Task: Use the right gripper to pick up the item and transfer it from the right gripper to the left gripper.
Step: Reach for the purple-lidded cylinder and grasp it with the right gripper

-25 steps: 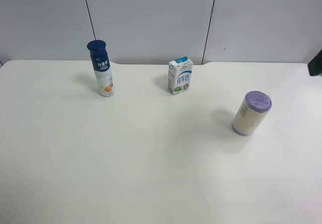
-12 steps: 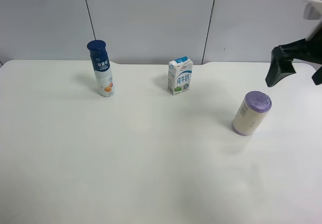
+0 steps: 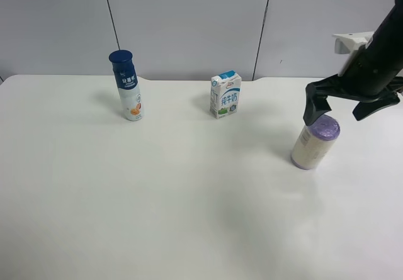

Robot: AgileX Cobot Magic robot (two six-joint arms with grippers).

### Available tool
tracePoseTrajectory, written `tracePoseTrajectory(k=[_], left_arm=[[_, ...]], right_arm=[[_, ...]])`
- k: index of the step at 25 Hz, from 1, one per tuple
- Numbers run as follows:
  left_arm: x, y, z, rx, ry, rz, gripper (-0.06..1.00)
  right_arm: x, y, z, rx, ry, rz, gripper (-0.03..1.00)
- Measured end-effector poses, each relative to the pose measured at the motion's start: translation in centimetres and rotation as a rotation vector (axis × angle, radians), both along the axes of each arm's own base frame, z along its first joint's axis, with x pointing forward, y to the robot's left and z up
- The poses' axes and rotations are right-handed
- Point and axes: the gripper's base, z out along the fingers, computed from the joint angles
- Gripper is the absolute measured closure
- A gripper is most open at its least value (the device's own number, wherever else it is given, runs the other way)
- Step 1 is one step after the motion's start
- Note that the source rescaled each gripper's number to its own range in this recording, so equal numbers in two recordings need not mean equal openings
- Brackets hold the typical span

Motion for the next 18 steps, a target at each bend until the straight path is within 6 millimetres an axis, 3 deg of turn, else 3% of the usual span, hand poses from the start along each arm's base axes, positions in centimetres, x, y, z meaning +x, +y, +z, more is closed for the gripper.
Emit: tracePoseTrajectory(k=[14,16,18], left_arm=[[0.0,0.0,0.0,0.0,0.0,0.0,-0.06],[0.0,0.0,0.0,0.0,0.0,0.0,-0.06],[0.0,0.0,0.0,0.0,0.0,0.0,-0.06]], right_arm=[[1.5,0.3,-4.5,0.006,0.103,0.004,-0.03],[1.5,0.3,-4.7,0.006,0.109,0.005,0.06],[1.5,0.3,-4.8,0.006,0.111,0.004,0.32]])
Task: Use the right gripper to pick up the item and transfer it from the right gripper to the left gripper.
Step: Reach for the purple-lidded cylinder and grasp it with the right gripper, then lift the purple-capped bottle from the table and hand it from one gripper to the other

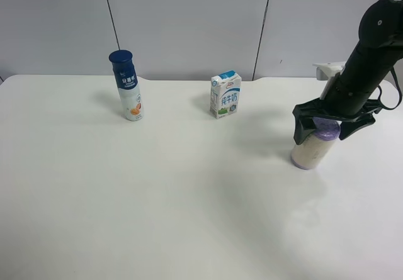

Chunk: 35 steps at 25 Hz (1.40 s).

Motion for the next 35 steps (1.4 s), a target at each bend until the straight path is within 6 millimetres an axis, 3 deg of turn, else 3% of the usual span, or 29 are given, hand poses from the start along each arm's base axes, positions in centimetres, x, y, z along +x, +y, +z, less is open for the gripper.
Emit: tracePoseTrajectory(k=[3,4,12,25,31,35], left_arm=[[0.0,0.0,0.0,0.0,0.0,0.0,-0.06],[0.0,0.0,0.0,0.0,0.0,0.0,-0.06],[0.0,0.0,0.0,0.0,0.0,0.0,-0.06],[0.0,0.0,0.0,0.0,0.0,0.0,-0.06],[0.0,0.0,0.0,-0.001,0.0,-0.001,-0.06],[0.2,-0.1,0.0,0.013,0.012,-0.02,-0.06]], right_arm=[[0.0,0.0,0.0,0.001,-0.003,-0.001,0.89],[0.0,0.0,0.0,0.002,-0.003,-0.001,0.97],[-0.1,0.0,0.5,0.007,-0.013,-0.004,0.97],[-4.2,0.9,9.8,0.164,-0.211,0.007,0.97],[-5.5,2.3,11.6,0.318,-0.238,0.088,0.97],[-5.8,4.2,12.1,0.416,-0.265,0.217,0.97]])
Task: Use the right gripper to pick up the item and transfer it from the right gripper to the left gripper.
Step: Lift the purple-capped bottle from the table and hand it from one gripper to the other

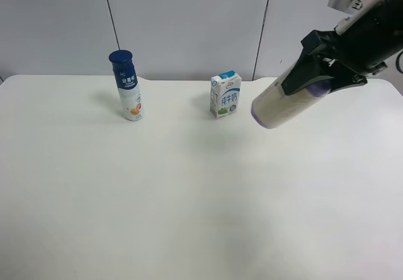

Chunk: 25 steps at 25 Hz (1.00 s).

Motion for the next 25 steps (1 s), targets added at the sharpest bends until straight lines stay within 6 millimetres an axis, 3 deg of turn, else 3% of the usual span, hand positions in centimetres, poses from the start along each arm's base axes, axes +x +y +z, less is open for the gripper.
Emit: tracePoseTrajectory(k=[9,16,21,25], left_arm=[[2.5,-2.2,1.0,-0.01,0.105,-0.352,-0.06],[4.2,-3.2,1.2,0.086,0.214,-0.651,-0.06],[6.3,-3.7,2.1,0.242,0.239,-0.757,-0.06],[8.1,-5.4,1.9,0.304,0.289,-0.862,-0.06]], right_arm=[[-2.1,5.6,0.2,0.023,-0.056,0.285,0.97],[-3.1,7.5,0.5,0.066,-0.048,0.344,0.97],[-4.0,8.9,0.5,0.086,-0.042,0.394,0.97],[-4.6,9.8,0.7,0.108,-0.041,0.426,0.97]])
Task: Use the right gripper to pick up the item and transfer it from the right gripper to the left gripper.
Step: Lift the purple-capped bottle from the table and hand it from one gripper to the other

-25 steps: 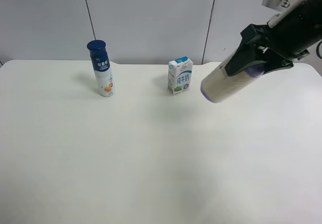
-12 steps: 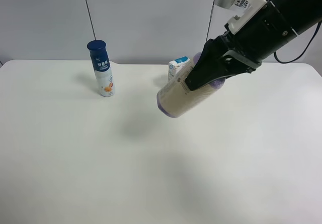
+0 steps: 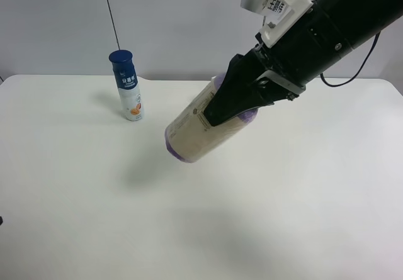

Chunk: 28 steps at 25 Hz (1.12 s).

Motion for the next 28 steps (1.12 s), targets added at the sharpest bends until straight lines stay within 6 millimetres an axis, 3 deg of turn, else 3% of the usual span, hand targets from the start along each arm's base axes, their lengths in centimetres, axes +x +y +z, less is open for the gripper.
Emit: tracePoseTrajectory(k=[9,14,18,28], left_arm=[[4.4,-5.0,0.0,0.031,0.032,-0.122,-0.06],[6.3,-7.4,1.1,0.023,-0.01,-0.17,-0.06],[7.0,-8.9,1.7,0.035,-0.029,-0.229,-0.06],[6.9,-10.9,0.8,0.062,-0.022,-0.309,-0.06]], right_arm=[[-0.6,1.2,0.3,0.05,-0.002,0.016,0.97],[-1.1,2.1,0.4,0.062,-0.014,0.035,0.97],[-1.1,2.7,0.5,0.075,-0.049,0.026,0.97],[-1.0,3.5,1.1,0.162,-0.062,-0.028,0.97]])
